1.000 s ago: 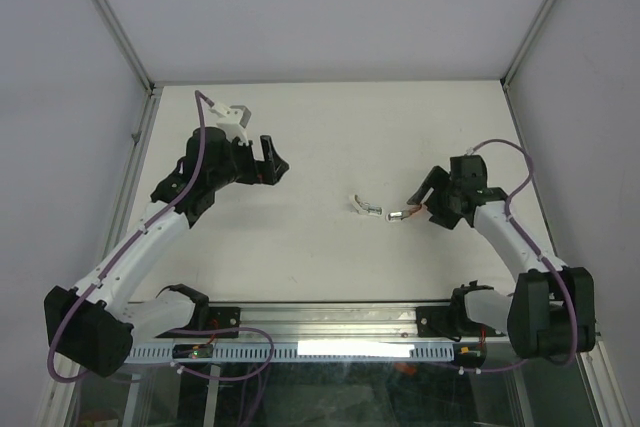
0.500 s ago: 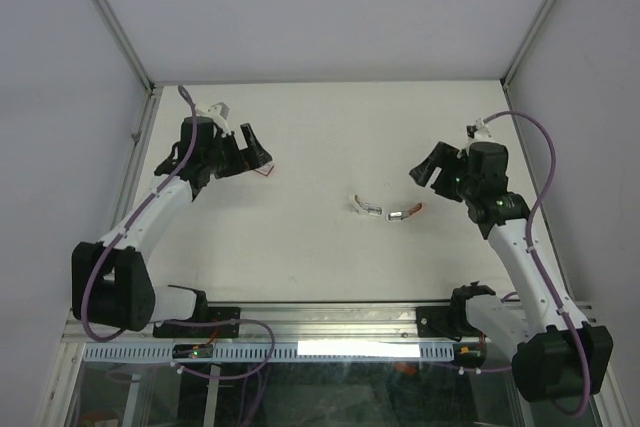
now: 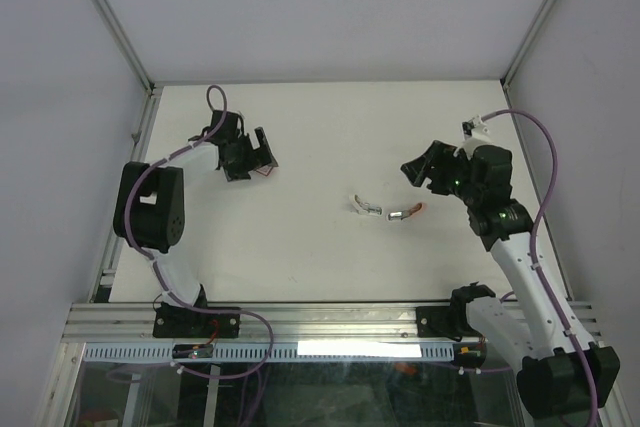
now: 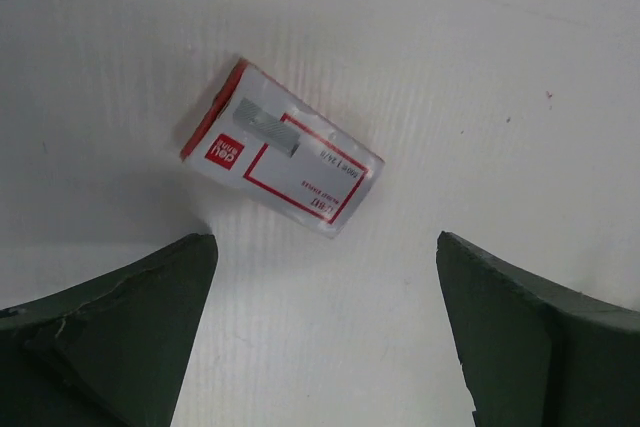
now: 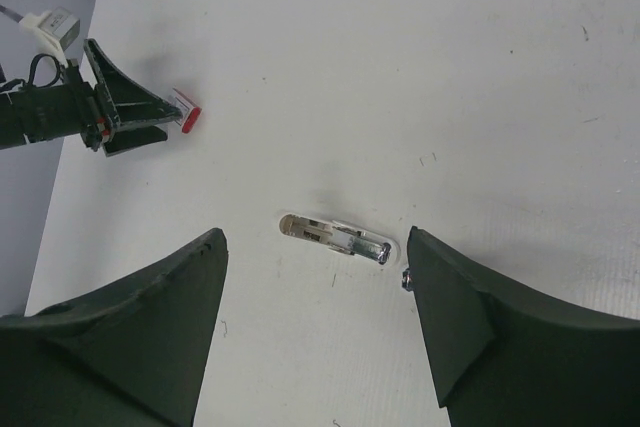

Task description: Load the staples into the stapler

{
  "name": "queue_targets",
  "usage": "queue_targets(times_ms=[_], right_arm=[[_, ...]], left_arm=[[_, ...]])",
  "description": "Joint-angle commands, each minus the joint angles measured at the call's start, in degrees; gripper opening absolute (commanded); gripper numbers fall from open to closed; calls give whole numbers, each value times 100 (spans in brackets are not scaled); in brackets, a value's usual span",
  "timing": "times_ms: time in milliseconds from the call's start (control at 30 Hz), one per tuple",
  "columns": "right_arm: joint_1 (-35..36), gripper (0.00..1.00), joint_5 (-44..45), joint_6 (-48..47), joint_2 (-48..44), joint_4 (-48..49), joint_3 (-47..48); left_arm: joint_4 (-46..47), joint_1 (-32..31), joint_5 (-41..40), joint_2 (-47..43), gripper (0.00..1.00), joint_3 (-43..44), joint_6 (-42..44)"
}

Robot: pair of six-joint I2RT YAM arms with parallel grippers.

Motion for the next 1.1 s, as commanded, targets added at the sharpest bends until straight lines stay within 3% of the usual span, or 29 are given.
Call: queue_targets(times_ms=[0,233,400,533,733,1067], right_arm=[[26,75,-80,-186,-266,283,64],[28,75,-97,-217,-377,239,14],[31,75,-146,-178,-364,259,-81],[27,75,-188,-153,-363,236,-101],[28,75,-229,-149,-363,251,-127],[29,75,-394,-68,-281,369,-224]], left_arm=[[42,52,-279,361,99,508,-61],[-86,-62,-561,1244,99,1250,312],[-209,-709,-592,1806,99,2011,788],[-433,-1271,-1228,1972,99,2283,1254],[-696,-1427,-1683,1671,99,1882,1593],[-946,-1462,-1427,1062,99,1180,1950]])
